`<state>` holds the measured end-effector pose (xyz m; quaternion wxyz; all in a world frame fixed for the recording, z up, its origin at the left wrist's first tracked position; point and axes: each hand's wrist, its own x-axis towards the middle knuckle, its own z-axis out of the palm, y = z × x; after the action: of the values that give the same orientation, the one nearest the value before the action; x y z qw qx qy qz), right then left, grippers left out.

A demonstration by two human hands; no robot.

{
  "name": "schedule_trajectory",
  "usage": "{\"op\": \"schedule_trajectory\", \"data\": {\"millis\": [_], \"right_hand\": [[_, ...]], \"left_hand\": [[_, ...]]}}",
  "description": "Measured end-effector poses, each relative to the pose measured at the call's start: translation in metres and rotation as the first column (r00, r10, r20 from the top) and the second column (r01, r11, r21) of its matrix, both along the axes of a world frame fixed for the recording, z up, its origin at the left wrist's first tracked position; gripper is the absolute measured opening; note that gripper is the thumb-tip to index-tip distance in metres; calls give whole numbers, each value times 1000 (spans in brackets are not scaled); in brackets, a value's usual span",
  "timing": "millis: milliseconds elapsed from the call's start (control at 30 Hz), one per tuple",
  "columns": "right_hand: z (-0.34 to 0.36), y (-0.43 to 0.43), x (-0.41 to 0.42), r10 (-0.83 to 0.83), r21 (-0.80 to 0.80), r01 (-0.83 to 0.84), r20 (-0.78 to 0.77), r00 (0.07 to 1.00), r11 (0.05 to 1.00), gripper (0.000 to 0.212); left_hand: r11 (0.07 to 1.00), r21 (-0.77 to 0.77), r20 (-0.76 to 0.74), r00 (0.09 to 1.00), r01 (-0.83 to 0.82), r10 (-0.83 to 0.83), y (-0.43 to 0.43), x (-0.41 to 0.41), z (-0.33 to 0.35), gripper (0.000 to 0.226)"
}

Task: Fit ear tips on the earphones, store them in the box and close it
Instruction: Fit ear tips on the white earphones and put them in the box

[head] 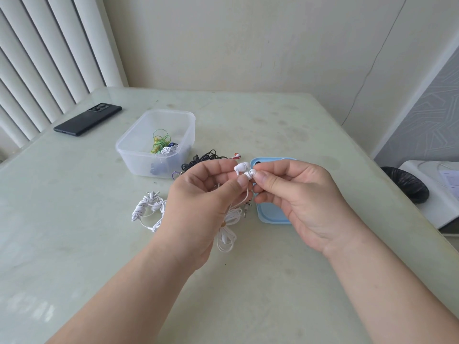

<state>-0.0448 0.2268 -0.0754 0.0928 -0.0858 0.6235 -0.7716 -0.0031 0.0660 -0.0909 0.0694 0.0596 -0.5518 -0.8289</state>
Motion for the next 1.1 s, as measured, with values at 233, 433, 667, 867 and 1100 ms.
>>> {"op": "schedule_trajectory", "data": {"millis": [233,433,667,867,1100], "right_hand": [[-2,-3,3,-31,60,36,-83,996,998,13],[0,-4,5,-57,113,74,-149,987,991,16],[5,1,1,21,-20,-20,46,999,1000,9],[1,2,0,-13,56,11,45,999,998,5],[0,3,0,-182,301,234,-189,965,925,20]], "left_hand": [[1000,-4,-8,1000,4,-4,-1,-1,1,29],[1000,18,-5,1000,-13,13,-2,-1,1,29],[999,5,-12,999,34,-34,-1,-1,-4,36],[996,-64,6,998,68,-68,-2,-2,-5,20],[999,-14,19,999,40,-39,-6,-2,5,21]]}}
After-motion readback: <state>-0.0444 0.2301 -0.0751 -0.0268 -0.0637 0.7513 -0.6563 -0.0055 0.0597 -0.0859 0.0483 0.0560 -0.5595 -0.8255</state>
